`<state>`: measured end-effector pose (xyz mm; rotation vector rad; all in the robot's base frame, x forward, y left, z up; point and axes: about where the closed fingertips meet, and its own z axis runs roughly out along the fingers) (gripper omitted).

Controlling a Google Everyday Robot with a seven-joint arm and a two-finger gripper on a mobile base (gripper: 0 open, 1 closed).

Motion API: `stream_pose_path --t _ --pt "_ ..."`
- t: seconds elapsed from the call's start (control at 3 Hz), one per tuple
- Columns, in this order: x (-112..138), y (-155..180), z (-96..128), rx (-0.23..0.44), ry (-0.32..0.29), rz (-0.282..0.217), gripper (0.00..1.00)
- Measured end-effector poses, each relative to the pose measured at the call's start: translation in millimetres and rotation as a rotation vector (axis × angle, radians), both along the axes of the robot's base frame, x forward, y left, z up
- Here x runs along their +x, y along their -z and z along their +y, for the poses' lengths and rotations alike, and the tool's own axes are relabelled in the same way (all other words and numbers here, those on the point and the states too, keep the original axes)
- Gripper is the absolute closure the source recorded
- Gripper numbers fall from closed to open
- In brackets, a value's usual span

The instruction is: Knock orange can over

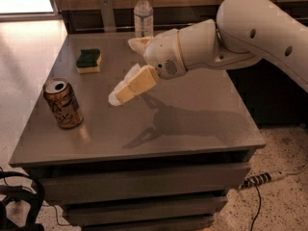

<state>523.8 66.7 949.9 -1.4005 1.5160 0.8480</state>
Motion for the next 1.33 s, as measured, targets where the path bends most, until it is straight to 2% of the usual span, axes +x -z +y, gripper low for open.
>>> stream_pose_path --t 0.33,0.67,1.0,1.33 --pt "-4 11 22 0.069 -0.021 -0.013 0.00" --pt "-14 24 54 0.126 -0.055 -0.014 0.00" --pt "-19 32 75 0.149 -0.073 -0.011 0.00" --pt "-18 43 90 0.168 -0.069 -0.027 0.00"
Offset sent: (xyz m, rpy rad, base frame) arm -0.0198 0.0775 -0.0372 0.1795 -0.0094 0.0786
